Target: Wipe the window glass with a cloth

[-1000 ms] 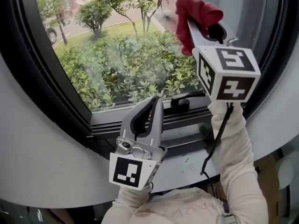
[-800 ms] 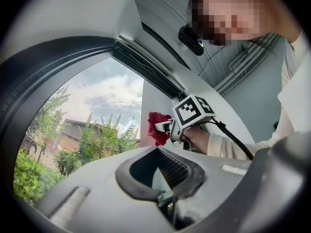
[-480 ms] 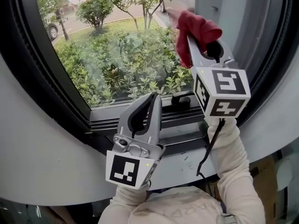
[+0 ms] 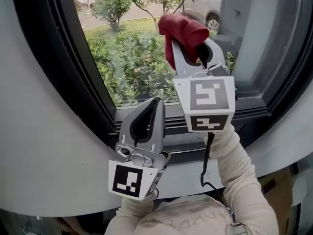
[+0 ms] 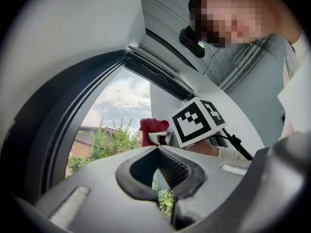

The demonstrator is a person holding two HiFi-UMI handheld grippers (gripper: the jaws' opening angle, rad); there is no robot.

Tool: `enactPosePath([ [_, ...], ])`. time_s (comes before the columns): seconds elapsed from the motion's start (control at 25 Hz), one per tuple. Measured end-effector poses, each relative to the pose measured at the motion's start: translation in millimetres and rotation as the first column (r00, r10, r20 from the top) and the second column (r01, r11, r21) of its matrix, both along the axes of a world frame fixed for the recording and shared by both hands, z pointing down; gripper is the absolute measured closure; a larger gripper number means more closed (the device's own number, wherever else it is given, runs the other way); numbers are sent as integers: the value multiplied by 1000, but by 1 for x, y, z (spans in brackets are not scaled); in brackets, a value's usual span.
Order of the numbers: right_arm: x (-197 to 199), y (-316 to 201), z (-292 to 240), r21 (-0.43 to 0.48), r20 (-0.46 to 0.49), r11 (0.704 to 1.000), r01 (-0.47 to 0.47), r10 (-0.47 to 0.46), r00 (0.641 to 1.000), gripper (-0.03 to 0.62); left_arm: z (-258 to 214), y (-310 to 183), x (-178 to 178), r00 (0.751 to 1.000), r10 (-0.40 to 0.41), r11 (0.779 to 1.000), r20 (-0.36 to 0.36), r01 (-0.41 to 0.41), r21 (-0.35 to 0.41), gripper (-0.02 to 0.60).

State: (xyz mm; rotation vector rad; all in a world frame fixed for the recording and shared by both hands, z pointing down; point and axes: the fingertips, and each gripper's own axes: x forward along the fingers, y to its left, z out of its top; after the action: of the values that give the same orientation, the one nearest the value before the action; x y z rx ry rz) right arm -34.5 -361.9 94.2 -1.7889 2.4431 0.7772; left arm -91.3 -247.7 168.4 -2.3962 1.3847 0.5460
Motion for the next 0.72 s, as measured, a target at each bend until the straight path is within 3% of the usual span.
enactPosePath([
  [0.32, -93, 8, -7, 33, -78, 997, 70, -67, 995, 470, 2, 10, -67, 996, -81, 997, -27, 81, -7, 581],
  [0.72, -103, 10, 40, 21, -143, 999, 37, -34, 989, 470, 6, 17, -78, 996, -79, 997, -39, 78, -12, 581],
])
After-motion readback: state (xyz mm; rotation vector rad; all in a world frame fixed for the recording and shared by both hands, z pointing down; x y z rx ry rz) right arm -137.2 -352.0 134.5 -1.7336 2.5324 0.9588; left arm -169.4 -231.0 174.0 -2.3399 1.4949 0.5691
